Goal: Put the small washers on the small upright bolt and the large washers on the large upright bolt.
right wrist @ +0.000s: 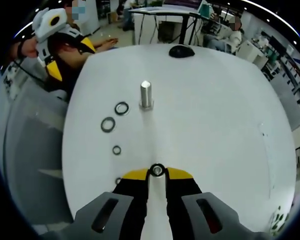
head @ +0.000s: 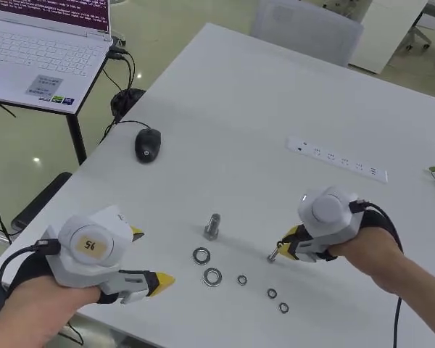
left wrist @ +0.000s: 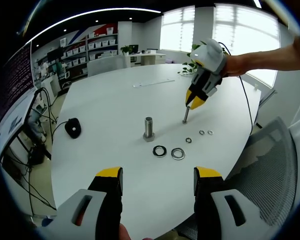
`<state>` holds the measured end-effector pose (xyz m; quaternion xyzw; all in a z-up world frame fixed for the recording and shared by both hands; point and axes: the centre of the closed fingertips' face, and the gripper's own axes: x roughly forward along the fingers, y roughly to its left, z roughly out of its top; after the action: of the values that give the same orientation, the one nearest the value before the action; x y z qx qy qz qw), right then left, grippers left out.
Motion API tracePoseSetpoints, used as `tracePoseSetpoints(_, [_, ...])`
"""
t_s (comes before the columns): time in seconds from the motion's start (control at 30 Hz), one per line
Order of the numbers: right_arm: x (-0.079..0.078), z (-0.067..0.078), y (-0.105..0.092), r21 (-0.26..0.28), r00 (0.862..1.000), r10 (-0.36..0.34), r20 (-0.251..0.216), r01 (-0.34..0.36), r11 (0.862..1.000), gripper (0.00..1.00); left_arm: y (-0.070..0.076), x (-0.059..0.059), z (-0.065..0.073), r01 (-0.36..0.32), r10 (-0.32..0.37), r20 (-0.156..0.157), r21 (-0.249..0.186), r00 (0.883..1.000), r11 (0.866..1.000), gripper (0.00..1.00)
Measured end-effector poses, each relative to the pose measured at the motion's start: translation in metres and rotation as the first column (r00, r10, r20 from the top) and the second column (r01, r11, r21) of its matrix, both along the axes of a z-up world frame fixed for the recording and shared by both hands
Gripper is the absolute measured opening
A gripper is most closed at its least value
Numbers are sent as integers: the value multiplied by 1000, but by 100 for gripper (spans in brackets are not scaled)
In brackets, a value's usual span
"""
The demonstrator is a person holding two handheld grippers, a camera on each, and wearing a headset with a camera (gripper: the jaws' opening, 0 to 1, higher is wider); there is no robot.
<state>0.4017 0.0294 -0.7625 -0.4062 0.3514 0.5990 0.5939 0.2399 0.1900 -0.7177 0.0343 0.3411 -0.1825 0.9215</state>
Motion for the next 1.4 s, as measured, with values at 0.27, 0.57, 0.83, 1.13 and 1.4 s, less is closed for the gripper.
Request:
tracePoseSetpoints(0.27, [0,-3,0,-9,1000,4,-1,-4,1000,13,1,-1,-1,-2,2,-1,0,1000,1000,56])
tracePoseSetpoints(0.57, [0,-8,1,-22,1000,12,-1,-12,1000,13,1,-1,-1,-4,4,-1,0,1000,1000,56])
tracePoseSetpoints(0.83, [-2,-16,0,-40,1000,11,-8,-11,999,13,2,-2,-1,-10,10,0,-4,1000,1000,56])
tracePoseSetpoints(1.13, [-3,-29,0,-56,1000,3,-17,-4,998,13,2,-4,-2,-13,13,-1,-6,1000,1000,56])
tracePoseSetpoints(1.4, [-1,-42,1,-68,1000,-8,-25,6,998,13,5,-5,-4,-21,21,-3,-6,1000,1000,56])
